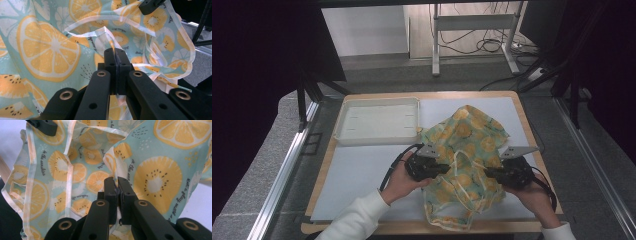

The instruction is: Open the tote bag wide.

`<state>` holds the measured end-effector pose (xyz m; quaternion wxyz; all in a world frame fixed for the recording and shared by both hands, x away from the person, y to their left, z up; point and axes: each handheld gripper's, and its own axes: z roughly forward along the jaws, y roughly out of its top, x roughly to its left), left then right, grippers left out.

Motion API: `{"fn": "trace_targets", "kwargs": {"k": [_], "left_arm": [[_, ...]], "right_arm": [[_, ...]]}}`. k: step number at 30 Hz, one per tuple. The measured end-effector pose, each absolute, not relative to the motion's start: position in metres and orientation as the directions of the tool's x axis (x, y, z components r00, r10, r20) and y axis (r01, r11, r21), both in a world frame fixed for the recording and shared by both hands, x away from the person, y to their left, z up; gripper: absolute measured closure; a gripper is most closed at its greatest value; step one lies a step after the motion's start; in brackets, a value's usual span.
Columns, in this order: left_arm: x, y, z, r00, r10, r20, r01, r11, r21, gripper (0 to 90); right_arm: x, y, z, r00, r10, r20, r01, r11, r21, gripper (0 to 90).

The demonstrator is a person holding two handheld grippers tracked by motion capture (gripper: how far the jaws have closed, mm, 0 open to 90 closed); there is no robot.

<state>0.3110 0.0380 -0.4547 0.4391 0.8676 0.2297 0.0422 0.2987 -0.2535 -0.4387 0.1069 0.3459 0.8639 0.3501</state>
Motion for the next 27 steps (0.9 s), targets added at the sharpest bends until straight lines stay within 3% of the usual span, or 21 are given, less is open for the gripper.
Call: {"fn": "trace_targets", "kwargs": {"k": [27], "left_arm": [[0.3100,0.0408,-0.4473,0.893,0.433,-0.123,0.350,-0.496,0.795,90.0]], "right_arm": [[0.2971,-0.2521,-0.4344,-0.741,0.670,0.048,0.511,0.515,0.689,86.2]]}}
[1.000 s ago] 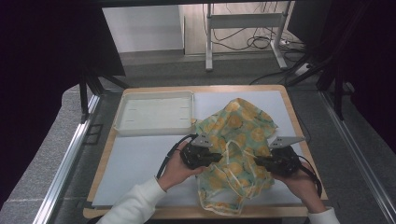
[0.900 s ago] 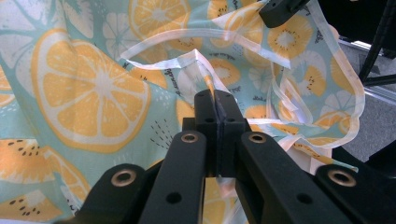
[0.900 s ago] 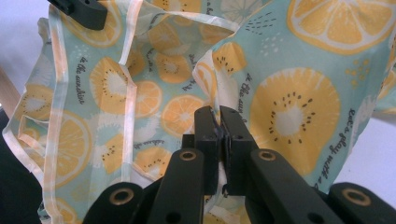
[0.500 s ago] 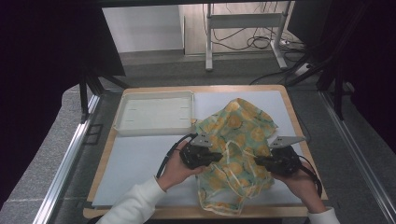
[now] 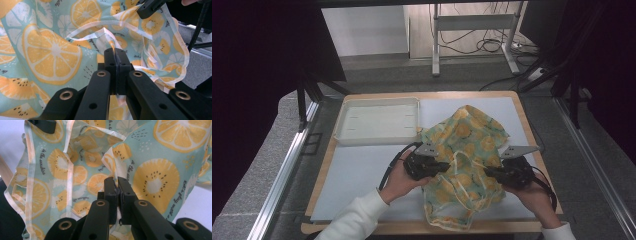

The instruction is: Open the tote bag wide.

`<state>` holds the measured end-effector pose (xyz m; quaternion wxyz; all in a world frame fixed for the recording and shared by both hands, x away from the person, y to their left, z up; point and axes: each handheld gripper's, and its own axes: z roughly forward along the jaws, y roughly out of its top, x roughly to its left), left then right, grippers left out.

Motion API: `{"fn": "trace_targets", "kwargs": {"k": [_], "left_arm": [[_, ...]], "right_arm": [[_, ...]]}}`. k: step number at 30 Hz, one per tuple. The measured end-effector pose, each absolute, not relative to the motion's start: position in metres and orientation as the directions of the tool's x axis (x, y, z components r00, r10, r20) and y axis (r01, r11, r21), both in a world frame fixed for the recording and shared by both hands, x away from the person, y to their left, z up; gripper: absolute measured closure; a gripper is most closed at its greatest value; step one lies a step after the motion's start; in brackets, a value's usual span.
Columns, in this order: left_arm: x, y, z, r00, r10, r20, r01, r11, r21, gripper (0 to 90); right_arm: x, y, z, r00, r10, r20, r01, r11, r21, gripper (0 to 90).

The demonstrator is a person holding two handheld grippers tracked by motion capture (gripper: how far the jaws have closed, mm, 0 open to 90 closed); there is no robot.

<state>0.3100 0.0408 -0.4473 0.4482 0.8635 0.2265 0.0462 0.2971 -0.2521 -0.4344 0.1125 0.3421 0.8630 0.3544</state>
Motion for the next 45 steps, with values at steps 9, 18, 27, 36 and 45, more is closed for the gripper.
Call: {"fn": "trace_targets", "kwargs": {"k": [9,18,27,36,45], "left_arm": [[0.3106,0.0412,-0.4473,0.893,0.432,-0.128,0.353,-0.495,0.794,90.0],[0.3115,0.0426,-0.4463,0.892,0.435,-0.126,0.353,-0.492,0.796,90.0],[0.3134,0.0470,-0.4431,0.891,0.437,-0.120,0.348,-0.489,0.800,90.0],[0.3142,0.0468,-0.4442,0.891,0.437,-0.122,0.351,-0.493,0.796,90.0],[0.3146,0.0455,-0.4457,0.890,0.437,-0.131,0.358,-0.493,0.793,89.9]], "right_arm": [[0.2972,-0.2513,-0.4331,-0.741,0.670,0.045,0.508,0.514,0.691,86.3],[0.2982,-0.2504,-0.4317,-0.743,0.668,0.039,0.501,0.517,0.694,86.3],[0.2999,-0.2487,-0.4299,-0.743,0.669,0.037,0.500,0.516,0.695,86.3],[0.3020,-0.2475,-0.4286,-0.744,0.668,0.037,0.498,0.516,0.697,86.2],[0.3042,-0.2463,-0.4284,-0.744,0.667,0.037,0.498,0.516,0.697,86.2]]}}
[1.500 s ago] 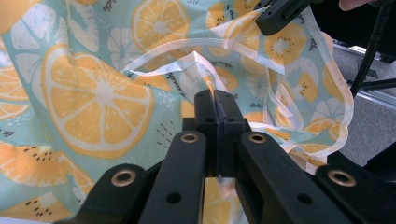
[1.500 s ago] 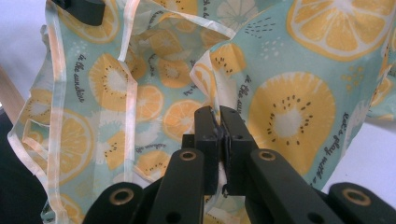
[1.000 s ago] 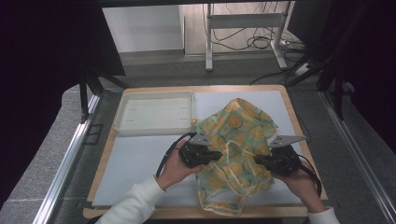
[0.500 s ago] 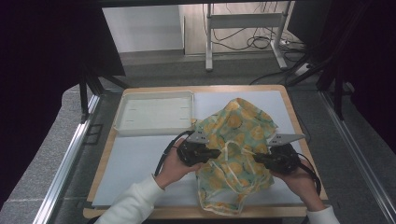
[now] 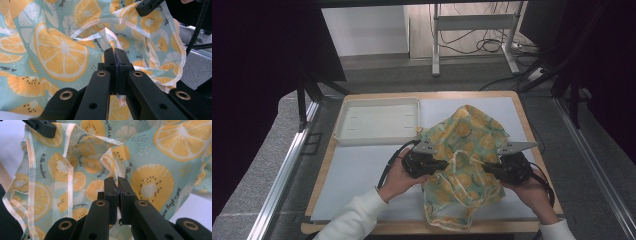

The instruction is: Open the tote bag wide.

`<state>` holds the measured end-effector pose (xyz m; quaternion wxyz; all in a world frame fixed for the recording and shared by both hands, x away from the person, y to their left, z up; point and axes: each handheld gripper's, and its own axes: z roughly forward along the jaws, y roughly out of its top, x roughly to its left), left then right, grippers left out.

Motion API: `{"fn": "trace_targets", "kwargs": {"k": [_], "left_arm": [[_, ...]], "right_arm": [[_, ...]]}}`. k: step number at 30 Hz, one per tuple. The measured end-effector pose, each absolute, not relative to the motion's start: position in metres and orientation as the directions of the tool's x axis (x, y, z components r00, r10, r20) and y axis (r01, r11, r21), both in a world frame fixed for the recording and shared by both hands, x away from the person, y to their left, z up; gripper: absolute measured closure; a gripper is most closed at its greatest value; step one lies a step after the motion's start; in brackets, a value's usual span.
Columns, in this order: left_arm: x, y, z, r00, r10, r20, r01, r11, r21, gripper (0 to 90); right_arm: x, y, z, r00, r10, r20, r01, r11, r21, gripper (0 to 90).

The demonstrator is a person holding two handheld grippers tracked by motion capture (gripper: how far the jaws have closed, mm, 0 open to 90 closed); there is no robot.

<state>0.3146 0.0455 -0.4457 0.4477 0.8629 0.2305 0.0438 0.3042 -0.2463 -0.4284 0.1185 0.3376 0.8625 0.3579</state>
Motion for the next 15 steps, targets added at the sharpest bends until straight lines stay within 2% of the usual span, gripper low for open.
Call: {"fn": "trace_targets", "kwargs": {"k": [15], "left_arm": [[0.3165,0.0454,-0.4480,0.890,0.435,-0.138,0.365,-0.498,0.787,90.0]], "right_arm": [[0.3059,-0.2444,-0.4290,-0.747,0.664,0.034,0.495,0.520,0.696,86.2]]}}
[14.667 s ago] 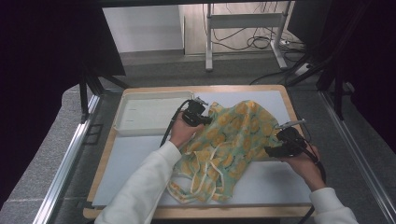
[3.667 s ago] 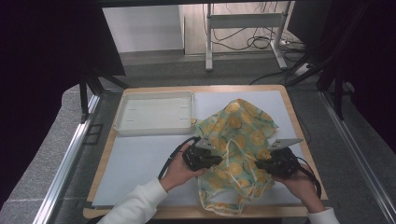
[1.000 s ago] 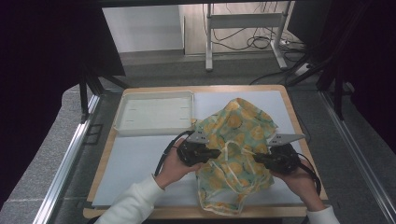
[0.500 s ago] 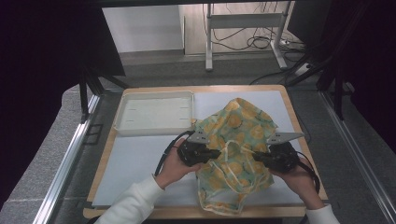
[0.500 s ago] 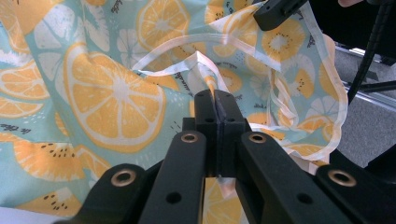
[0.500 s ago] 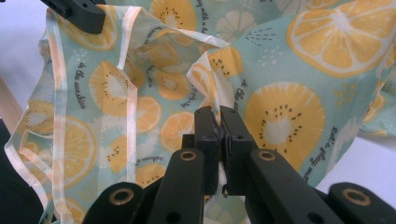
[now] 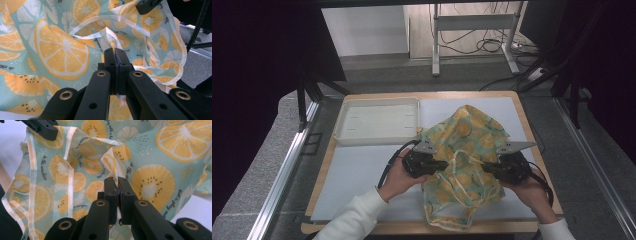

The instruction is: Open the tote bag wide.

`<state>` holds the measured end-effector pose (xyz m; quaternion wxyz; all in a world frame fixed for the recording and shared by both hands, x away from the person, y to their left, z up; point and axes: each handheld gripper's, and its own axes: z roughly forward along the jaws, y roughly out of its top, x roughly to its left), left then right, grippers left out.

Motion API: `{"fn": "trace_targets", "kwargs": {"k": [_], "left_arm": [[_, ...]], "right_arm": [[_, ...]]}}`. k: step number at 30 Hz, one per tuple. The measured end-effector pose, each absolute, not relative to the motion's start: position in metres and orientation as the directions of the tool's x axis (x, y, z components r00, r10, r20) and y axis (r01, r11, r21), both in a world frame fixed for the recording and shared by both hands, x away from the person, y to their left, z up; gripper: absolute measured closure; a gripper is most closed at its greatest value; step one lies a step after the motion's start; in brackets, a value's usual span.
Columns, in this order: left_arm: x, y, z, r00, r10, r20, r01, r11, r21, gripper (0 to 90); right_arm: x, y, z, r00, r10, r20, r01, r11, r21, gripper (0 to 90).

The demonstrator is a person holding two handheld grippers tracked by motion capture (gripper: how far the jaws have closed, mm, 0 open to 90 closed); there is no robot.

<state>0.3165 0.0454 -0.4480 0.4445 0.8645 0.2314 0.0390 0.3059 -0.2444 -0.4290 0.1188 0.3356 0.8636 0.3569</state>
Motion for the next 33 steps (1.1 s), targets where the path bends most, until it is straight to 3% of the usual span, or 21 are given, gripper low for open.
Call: {"fn": "trace_targets", "kwargs": {"k": [33], "left_arm": [[0.3259,0.0475,-0.4500,0.884,0.440,-0.157,0.385,-0.495,0.779,90.0]], "right_arm": [[0.3133,-0.2418,-0.4274,-0.751,0.660,0.032,0.493,0.527,0.692,87.9]]}}
